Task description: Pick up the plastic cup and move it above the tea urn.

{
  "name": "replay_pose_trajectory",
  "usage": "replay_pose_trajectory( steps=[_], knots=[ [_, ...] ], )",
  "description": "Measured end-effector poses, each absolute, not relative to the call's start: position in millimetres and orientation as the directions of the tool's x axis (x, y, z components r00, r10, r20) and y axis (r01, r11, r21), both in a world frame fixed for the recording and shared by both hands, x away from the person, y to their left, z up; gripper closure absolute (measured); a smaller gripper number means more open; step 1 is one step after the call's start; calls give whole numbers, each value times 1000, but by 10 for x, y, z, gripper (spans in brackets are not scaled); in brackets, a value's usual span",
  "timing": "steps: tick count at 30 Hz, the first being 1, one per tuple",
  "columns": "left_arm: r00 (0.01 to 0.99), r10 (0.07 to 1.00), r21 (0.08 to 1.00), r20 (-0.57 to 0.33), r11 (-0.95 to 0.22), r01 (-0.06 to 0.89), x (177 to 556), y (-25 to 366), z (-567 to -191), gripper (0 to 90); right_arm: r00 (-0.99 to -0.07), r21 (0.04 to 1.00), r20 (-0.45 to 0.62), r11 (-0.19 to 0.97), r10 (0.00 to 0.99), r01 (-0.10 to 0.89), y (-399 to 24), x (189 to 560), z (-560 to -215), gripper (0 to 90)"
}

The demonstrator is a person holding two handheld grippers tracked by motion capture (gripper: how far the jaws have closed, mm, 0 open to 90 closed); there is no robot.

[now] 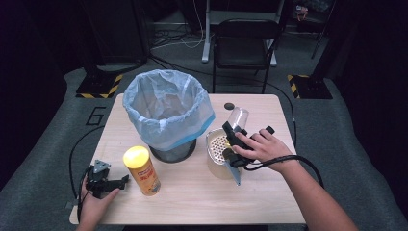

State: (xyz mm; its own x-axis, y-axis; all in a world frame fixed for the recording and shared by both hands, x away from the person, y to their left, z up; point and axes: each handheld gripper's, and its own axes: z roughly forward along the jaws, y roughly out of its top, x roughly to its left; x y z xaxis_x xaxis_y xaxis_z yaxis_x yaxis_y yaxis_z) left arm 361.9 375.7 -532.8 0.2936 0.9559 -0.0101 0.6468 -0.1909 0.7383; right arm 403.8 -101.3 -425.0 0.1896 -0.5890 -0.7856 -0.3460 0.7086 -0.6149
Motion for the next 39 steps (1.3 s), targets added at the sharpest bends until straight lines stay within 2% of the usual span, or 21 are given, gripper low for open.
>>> replay_pose_trajectory(
  steps=[19,23,26,30,34,35,37,38,39],
  knots=[
    [290,957,737,-22,-180,652,3627,3753,-5330,44,178,-601,-794,706,-581,-374,-1013,4020,-4180,363],
    [290,957,738,-21,-181,650,3639,3754,-5331,43,155,-569,-816,725,-557,-388,-1014,4005,-4141,363],
    [288,957,740,-22,-178,649,3645,3753,-5332,43,128,-598,-785,688,-607,-411,-988,3996,-4045,364],
    [288,958,740,-21,-178,648,3645,3754,-5332,43,99,-595,-779,681,-619,-427,-968,3982,-3975,364],
    [289,957,739,-22,-179,649,3642,3754,-5332,44,30,-512,-819,707,-572,-488,-955,3993,-3874,364],
    [290,957,738,-21,-181,650,3642,3755,-5331,44,2,-433,-866,747,-501,-504,-965,4006,-3912,364],
    [290,957,738,-21,-181,650,3640,3755,-5331,43,-44,-382,-879,757,-474,-530,-956,4038,-3846,364],
    [290,957,738,-21,-181,650,3640,3754,-5331,43,-106,-301,-906,800,-410,-518,-979,4039,-3839,364],
    [290,957,738,-21,-181,650,3639,3754,-5331,43,-129,-269,-913,811,-386,-520,-988,4048,-3828,364]
  ],
)
